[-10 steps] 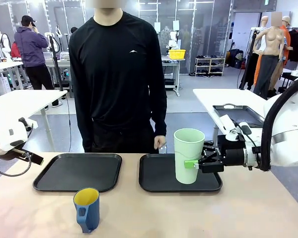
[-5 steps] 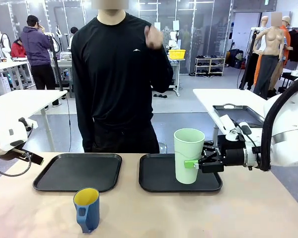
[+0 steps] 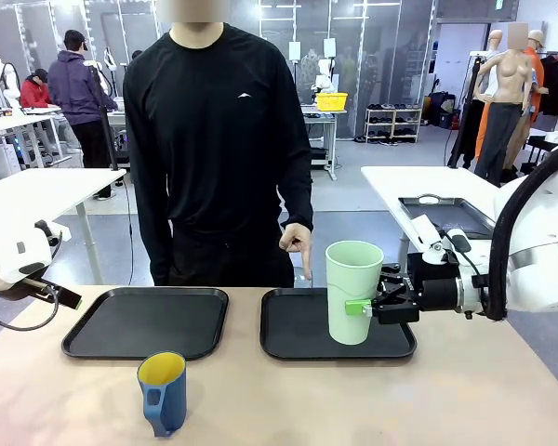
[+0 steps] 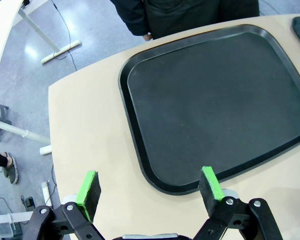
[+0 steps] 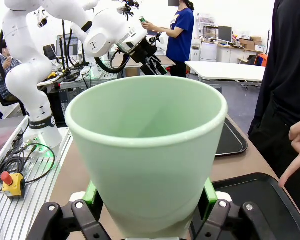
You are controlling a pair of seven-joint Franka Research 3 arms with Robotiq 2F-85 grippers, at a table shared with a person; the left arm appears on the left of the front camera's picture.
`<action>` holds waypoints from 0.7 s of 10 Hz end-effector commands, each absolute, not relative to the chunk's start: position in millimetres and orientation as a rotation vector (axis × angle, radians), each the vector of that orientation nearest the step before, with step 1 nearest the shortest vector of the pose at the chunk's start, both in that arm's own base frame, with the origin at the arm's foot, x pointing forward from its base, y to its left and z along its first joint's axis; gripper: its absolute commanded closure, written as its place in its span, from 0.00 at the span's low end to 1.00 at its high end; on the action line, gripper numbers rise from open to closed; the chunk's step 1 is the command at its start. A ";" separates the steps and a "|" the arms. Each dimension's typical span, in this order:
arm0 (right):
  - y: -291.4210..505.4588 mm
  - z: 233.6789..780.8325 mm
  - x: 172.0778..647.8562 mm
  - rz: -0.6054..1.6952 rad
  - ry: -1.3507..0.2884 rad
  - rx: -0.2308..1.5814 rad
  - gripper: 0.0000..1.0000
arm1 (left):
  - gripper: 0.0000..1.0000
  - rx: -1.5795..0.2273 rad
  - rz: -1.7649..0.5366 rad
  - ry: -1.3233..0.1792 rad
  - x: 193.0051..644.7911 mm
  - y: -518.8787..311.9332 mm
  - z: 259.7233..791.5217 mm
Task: Sort and store the cups by type.
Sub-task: Place the picked Reusable plastic cup into the Flat Tray indicated by the person.
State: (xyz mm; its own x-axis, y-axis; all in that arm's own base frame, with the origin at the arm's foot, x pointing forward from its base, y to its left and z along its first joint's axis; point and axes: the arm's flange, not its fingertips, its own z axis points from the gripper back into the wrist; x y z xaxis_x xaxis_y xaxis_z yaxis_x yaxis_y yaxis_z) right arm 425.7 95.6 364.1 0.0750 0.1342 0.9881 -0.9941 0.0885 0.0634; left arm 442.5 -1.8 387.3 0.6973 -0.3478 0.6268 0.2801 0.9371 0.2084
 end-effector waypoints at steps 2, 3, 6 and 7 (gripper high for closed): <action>95.1 367.5 427.3 1.164 -1.109 1.071 0.29 | 0.00 0.102 -0.355 -0.719 442.2 -1.1 387.4; 95.1 367.5 427.3 1.164 -1.109 1.071 0.29 | 0.00 0.102 -0.355 -0.719 442.2 -1.1 387.4; 98.3 360.6 432.0 1.172 -1.134 1.072 0.14 | 0.00 0.102 -0.355 -0.719 442.2 -1.1 387.4; 100.1 358.4 439.9 1.179 -1.179 1.071 0.14 | 0.00 0.102 -0.355 -0.719 442.2 -1.1 387.4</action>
State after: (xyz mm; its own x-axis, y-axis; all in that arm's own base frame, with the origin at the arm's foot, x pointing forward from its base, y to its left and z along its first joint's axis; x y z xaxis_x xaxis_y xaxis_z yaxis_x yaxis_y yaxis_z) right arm 428.5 95.9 361.9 0.0551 0.1267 0.9904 -0.9947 0.0930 0.0434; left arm 442.5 -1.8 387.3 0.6973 -0.3478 0.6268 0.2801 0.9371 0.2084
